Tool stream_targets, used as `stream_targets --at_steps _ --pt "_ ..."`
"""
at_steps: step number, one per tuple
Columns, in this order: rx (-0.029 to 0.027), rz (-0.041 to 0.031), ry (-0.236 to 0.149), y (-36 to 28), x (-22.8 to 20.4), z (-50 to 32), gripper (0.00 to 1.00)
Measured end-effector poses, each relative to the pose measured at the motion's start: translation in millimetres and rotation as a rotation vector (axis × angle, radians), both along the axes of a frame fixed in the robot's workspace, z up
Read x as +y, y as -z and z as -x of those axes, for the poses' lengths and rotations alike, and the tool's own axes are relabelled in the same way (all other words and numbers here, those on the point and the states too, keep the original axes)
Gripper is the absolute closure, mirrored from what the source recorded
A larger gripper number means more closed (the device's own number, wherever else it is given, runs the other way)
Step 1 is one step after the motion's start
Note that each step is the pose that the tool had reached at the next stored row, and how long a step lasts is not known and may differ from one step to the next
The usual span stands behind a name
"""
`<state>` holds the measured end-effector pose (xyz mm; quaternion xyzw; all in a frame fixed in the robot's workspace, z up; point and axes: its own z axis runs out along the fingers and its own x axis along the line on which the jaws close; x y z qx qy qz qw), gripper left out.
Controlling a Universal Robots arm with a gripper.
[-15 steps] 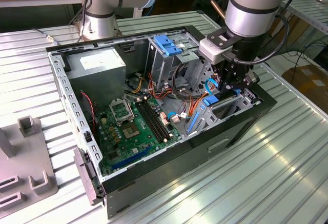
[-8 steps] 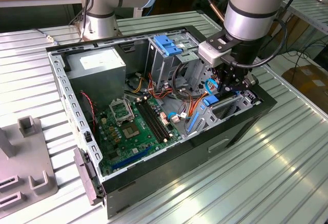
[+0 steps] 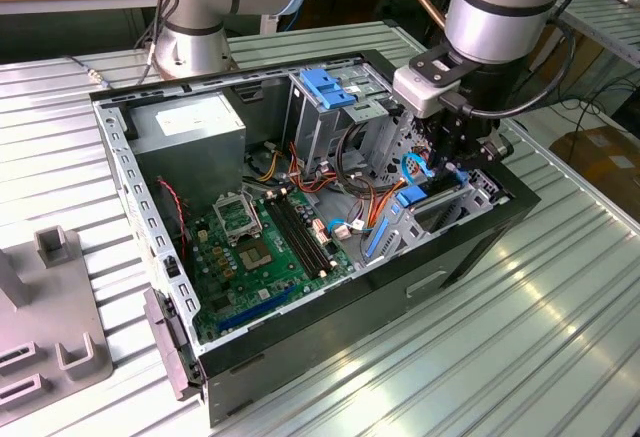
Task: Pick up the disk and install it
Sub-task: 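Insert the second disk wire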
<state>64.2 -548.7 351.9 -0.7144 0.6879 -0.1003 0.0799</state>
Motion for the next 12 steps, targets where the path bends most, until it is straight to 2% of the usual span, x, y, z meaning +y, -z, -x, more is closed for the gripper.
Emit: stream_targets --at_steps 1,3,12 --pt "0.0 -0.0001 0.0 0.0 0.0 0.0 0.78" --pt "0.0 0.0001 0.0 -0.1 0.0 0.0 0.9" --pt "-0.0002 0.0002 0.0 -0.1 0.0 0.1 0.9"
